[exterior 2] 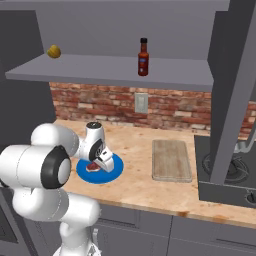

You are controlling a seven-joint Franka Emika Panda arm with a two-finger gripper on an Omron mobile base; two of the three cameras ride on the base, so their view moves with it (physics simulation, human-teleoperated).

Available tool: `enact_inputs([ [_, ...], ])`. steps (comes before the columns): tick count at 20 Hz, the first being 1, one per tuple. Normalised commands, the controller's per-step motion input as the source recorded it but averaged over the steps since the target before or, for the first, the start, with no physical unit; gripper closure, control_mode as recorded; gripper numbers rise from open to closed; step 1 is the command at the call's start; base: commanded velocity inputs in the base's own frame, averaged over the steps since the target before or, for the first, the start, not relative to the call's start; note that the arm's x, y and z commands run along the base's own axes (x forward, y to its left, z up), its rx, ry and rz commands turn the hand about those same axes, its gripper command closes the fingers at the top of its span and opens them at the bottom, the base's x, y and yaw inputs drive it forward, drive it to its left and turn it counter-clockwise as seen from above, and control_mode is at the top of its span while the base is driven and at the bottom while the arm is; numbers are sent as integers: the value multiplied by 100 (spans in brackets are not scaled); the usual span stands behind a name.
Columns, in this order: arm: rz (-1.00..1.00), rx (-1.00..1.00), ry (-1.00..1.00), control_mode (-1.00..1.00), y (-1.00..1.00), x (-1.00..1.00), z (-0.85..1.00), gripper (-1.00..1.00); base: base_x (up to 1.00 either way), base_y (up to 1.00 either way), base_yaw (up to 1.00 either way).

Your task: Pick the steak from the plate and place it on the cutting board. Then pick the condiment bottle from the cabinet and place it next to the cutting board.

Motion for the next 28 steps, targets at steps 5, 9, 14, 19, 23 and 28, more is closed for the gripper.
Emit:
enact_inputs([
  [5,0,0,0,-100,8,2,-17,100,0,0,0],
  [9,0,0,0,-100,5,0,-15,100,0,0,0],
  [14,0,0,0,-100,1,0,-9,100,0,0,0],
  [19,0,0,0,-100,0,0,0,100,0,0,0],
  [23,0,0,0,-100,0,0,0,100,0,0,0],
  [28,0,-1,0,-100,0,0,9,100,0,0,0],
])
